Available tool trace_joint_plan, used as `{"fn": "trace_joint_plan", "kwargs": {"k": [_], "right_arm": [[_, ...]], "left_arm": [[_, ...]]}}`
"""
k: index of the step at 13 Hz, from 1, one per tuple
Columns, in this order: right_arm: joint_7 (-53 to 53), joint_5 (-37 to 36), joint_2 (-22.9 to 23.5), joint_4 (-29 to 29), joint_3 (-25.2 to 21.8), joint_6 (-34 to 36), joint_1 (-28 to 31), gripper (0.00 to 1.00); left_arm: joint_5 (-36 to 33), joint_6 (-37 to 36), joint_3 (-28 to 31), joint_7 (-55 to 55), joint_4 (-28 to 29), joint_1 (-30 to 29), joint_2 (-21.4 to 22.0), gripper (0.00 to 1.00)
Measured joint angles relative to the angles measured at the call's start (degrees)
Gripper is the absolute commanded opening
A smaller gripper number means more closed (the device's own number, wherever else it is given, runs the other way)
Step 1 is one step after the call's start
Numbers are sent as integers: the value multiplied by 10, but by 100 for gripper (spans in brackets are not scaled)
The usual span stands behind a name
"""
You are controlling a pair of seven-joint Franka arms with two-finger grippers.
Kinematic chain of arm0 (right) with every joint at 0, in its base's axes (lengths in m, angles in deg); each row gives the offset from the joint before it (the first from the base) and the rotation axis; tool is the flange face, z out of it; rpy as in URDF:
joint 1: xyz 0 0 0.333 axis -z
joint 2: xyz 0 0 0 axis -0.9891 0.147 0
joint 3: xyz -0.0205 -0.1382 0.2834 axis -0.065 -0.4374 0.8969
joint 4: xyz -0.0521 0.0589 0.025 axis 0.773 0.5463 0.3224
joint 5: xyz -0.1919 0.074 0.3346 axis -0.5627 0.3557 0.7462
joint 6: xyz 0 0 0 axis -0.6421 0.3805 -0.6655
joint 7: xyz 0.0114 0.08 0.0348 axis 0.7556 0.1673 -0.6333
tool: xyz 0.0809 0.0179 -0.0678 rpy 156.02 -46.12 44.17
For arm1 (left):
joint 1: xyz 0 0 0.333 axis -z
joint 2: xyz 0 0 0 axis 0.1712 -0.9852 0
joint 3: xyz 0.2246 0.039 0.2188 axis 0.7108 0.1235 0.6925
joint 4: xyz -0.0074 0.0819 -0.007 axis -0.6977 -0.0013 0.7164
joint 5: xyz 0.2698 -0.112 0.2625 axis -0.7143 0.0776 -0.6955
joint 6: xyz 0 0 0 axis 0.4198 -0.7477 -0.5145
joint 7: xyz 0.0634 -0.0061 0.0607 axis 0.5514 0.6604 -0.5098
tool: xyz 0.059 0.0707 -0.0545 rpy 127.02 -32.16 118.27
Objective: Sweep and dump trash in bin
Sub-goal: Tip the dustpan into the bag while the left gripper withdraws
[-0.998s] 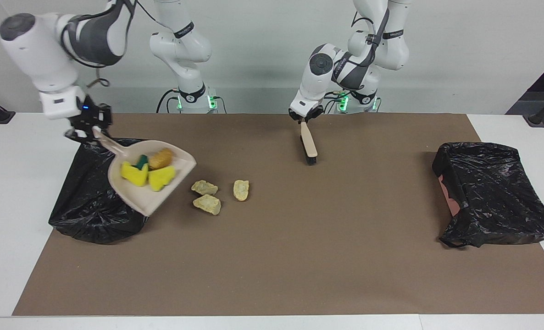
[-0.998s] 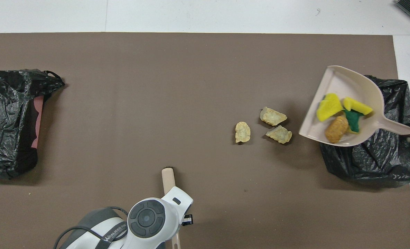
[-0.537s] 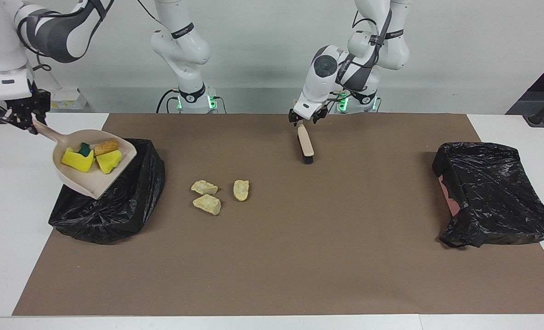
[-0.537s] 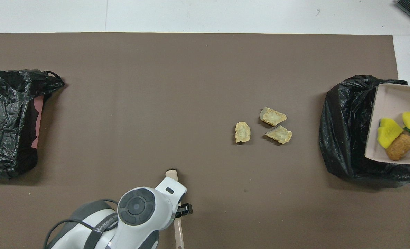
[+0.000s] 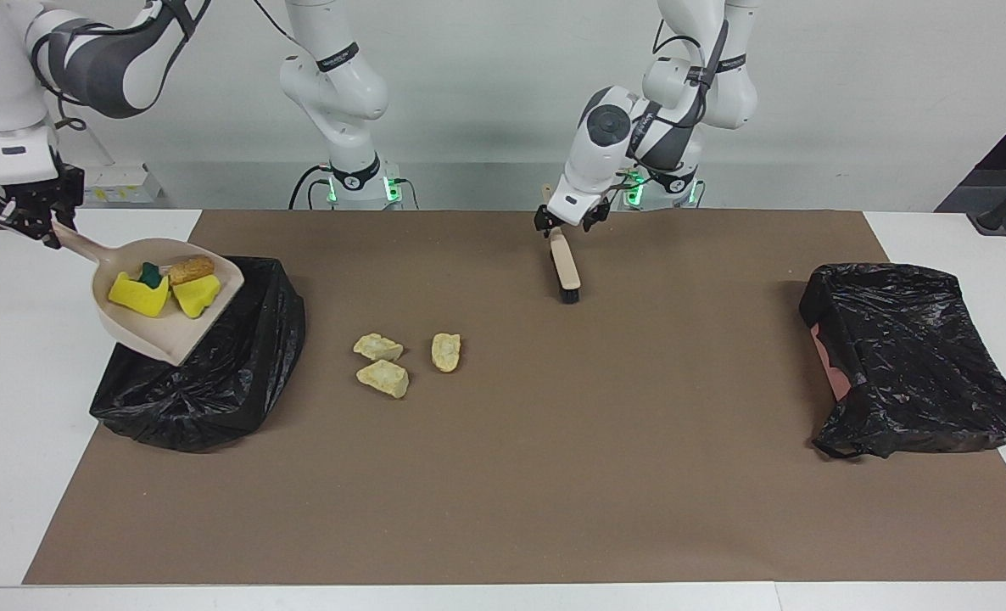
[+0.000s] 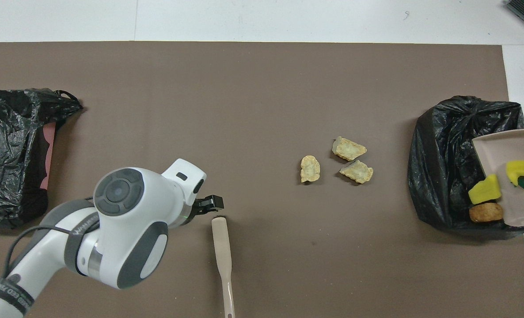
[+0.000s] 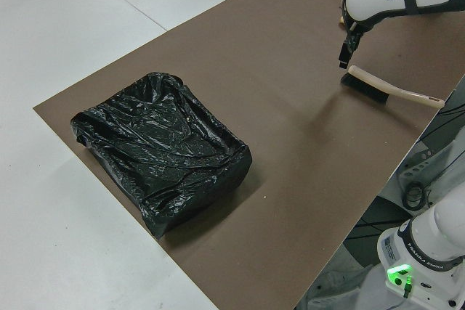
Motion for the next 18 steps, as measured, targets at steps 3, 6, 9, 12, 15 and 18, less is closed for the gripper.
{"fn": "trace_joint_plan", "kwargs": {"k": [3,6,9,12,15,18], "right_arm": [[-52,-30,0,-6,0,-32,-6,0],[-58,-84,0,-6,1,-43,-19,0],[-58,-127,-2,-4,1,-43,-24,0],[-57,-163,-18,-12,1,-43,-32,0],[-40,-176,-43,-46,1,-42,-44,0],[-9,-179,-55,-52,2,-18,-60,0]], "left_arm": [[-12,0,2,112,-55,-79,-25,100],[-66,-8,3,196,-104,-131,-33,100],[-86,-37,4,261,-146,-177,-36,100],[-87,-105,5,272,-196,-226,-36,100],[-87,-187,5,272,-250,-259,-34,100],[-87,-272,6,272,-316,-269,-34,100]]}}
